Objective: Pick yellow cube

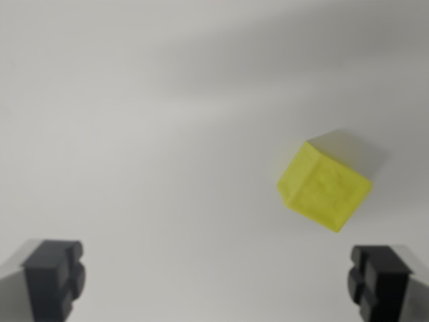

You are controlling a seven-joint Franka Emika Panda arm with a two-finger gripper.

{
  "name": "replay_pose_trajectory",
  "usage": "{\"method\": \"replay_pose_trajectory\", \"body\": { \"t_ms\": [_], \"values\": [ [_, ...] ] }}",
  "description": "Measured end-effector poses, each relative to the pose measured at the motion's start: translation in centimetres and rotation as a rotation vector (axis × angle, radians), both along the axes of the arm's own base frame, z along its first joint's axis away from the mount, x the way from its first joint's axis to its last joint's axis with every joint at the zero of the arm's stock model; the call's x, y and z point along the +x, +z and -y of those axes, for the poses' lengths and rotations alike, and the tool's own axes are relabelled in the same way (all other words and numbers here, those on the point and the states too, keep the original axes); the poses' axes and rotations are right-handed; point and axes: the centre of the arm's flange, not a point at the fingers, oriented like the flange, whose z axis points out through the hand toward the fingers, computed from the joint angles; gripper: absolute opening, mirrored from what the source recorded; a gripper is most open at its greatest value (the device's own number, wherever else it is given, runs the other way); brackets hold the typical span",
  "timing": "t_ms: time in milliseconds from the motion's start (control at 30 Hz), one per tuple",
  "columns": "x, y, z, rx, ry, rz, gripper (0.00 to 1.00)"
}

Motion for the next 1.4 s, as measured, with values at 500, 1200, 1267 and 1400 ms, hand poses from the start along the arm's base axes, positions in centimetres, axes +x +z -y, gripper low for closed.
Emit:
{"method": "replay_pose_trajectory", "body": {
  "t_ms": [500,1200,1267,1400],
  "values": [
    [-1.6,-3.8,1.5,0.000,-0.098,-0.003,1.00],
    [-3.8,-9.0,3.6,0.000,-0.235,-0.008,1.00],
    [-4.0,-9.5,3.8,0.000,-0.248,-0.008,1.00],
    [-4.4,-10.5,4.2,0.000,-0.274,-0.009,1.00]
  ]
}}
